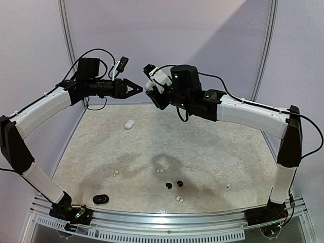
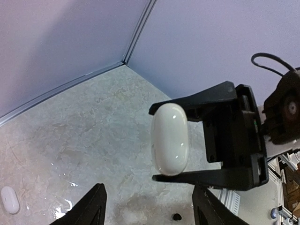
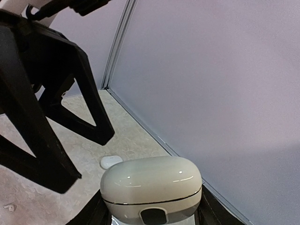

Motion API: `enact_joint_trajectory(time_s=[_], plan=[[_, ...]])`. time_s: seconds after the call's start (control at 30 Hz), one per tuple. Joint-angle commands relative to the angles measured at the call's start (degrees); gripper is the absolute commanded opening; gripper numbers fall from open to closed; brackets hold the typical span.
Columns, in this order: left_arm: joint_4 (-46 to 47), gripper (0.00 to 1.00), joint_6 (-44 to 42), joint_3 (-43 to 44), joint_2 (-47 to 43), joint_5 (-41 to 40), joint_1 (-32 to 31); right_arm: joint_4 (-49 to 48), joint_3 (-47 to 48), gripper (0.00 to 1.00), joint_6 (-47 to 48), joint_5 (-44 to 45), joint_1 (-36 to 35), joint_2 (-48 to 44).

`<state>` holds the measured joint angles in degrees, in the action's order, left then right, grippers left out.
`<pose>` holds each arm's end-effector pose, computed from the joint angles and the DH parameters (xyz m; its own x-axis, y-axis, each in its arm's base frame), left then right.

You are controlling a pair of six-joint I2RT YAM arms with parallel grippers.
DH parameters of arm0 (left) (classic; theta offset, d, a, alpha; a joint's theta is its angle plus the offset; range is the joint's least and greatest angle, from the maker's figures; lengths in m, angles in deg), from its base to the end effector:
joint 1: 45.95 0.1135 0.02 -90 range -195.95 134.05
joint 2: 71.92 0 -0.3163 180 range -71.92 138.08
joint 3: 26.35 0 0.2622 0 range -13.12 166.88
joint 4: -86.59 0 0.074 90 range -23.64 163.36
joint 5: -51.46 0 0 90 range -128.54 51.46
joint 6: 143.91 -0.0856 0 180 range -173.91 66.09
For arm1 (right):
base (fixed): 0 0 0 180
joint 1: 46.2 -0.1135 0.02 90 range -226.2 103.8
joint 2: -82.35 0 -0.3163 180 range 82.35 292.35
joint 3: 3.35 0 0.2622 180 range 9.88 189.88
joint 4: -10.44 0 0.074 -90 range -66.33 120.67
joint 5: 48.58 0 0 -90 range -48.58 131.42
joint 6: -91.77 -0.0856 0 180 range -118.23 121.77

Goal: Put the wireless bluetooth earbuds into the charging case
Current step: Pass from the right arm to the left

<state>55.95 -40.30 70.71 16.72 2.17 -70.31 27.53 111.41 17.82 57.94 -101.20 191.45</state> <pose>0.3418 -0.2160 0.4156 -0.5378 0.0477 -0.8417 0.7574 0.4658 -0.4576 0.3282 0.4262 0.4073 0.0637 -0.3712 -0.9264 -0.6325 0.7030 -0.3251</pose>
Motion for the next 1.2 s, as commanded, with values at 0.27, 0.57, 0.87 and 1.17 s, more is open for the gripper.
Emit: enact_joint_trajectory(time_s=[0.27, 0.57, 0.87, 1.17], plan=[[2.23, 0.45, 0.67, 5.04, 3.58, -4.10, -2.99, 0.28, 6.83, 0.32, 7.87, 1.49, -3.16, 3.96], [0.08, 0.00, -1.77, 5.20, 3.45, -0.69, -3.00, 1.35, 7.52, 0.33, 7.50, 0.47, -3.27, 3.91], [-15.57, 0.00, -26.58, 8.91, 2.81, 7.91, -1.73, 23.90, 10.39, 0.99, 3.83, -18.09, -0.47, 0.53], [-40.75, 0.00, -58.70, 13.59, 3.63, 10.19, -3.69, 30.00, 8.69, 0.79, -6.55, -45.41, 5.00, -2.59]])
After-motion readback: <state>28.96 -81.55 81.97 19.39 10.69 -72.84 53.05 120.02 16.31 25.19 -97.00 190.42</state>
